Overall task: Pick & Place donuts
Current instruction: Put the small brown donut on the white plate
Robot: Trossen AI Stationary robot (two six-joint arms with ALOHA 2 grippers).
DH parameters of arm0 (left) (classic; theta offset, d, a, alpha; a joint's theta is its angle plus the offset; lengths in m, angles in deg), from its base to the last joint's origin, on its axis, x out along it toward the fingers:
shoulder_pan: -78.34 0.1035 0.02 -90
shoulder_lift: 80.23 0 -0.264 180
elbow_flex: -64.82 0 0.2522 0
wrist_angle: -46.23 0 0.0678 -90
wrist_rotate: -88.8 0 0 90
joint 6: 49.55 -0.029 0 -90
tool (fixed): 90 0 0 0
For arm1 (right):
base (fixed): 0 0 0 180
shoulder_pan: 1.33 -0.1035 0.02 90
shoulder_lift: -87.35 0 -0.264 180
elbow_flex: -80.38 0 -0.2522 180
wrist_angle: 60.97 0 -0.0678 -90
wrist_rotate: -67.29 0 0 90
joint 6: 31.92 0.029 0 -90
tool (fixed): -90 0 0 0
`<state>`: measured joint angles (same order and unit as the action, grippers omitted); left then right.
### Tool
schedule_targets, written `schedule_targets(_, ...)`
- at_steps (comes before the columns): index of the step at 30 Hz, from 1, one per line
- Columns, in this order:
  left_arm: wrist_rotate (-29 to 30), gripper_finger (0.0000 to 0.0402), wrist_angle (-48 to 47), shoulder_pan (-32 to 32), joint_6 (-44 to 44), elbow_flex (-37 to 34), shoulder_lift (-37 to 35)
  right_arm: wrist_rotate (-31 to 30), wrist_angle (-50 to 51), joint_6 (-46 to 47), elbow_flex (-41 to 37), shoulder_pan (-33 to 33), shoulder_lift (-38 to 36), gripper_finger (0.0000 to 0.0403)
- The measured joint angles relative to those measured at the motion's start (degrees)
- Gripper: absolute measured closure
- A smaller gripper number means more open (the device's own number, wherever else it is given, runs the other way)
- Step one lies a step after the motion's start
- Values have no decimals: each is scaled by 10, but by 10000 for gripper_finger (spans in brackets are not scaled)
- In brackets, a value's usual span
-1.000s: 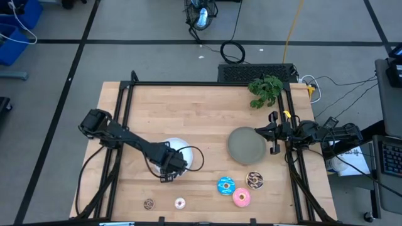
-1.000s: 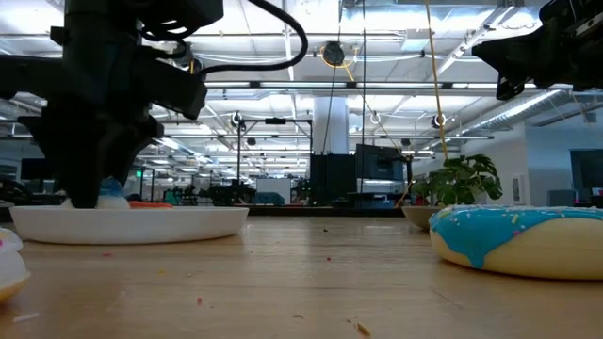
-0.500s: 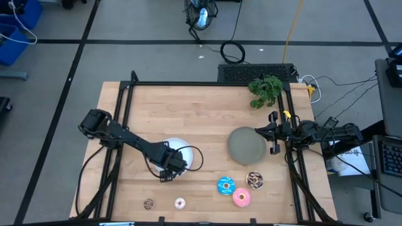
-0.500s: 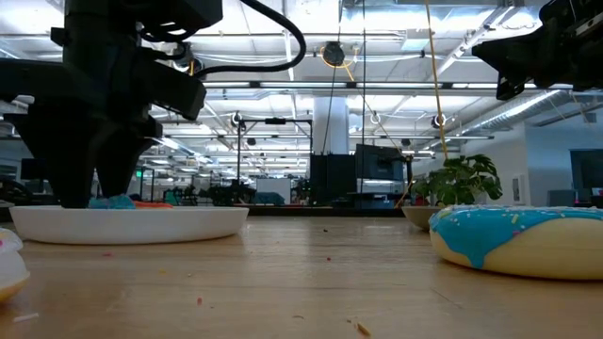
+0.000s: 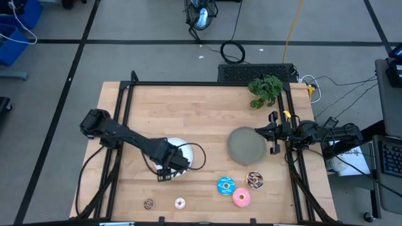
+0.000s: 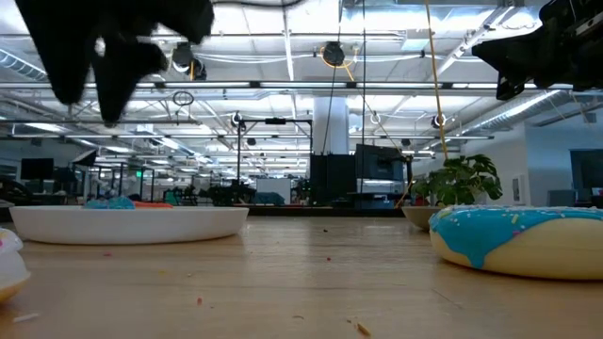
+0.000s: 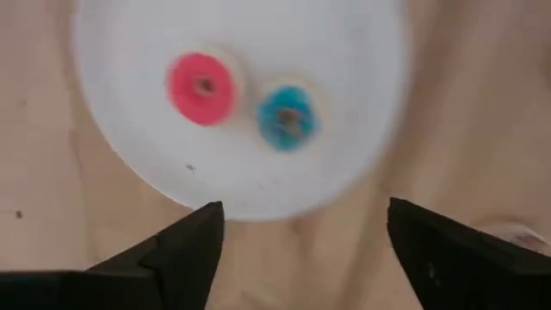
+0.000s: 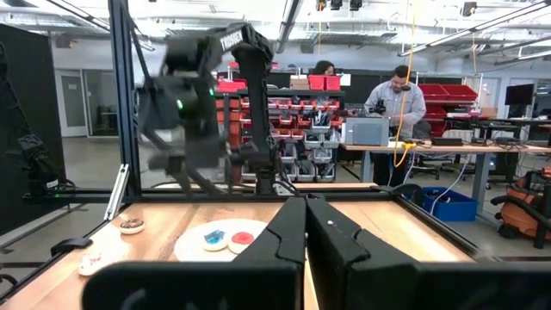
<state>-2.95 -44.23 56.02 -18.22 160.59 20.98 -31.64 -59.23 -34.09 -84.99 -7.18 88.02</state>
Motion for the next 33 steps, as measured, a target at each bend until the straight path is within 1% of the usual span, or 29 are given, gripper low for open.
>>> schedule_targets(2, -13, 114, -19, -23, 8, 32, 0, 0, 2, 0, 0, 0, 0, 403)
schedule_targets(4, -21, 155, -31, -48, 21, 57, 0, 0, 4, 0, 0, 0, 0, 403)
schedule_targets(8, -56, 261, -37, -94, 75, 81, 0, 0, 9, 0, 0, 0, 0, 403)
schedule_targets(11, -60, 352, -47, -132, 116, 86, -2, 0, 9, 0, 0, 0, 0, 403)
schedule_targets(12, -60, 376, -47, -145, 129, 86, -4, 0, 9, 0, 0, 0, 0, 403)
schedule_targets(13, -59, 387, -47, -157, 142, 86, -6, 0, 9, 0, 0, 0, 0, 403)
schedule_targets(17, -40, 382, -46, -205, 191, 85, -7, 0, 8, 0, 0, 0, 0, 403)
schedule_targets(22, -10, 397, -23, -254, 241, 85, -7, 0, 7, 0, 0, 0, 0, 403)
schedule_targets(26, 27, 389, 10, -278, 277, 85, -7, 0, 7, 0, 0, 0, 0, 403)
schedule_targets(29, 54, 395, 33, -287, 304, 85, -7, 0, 7, 0, 0, 0, 0, 403)
schedule_targets(33, 72, 392, 48, -296, 365, 85, -7, 0, 7, 0, 0, 0, 0, 403)
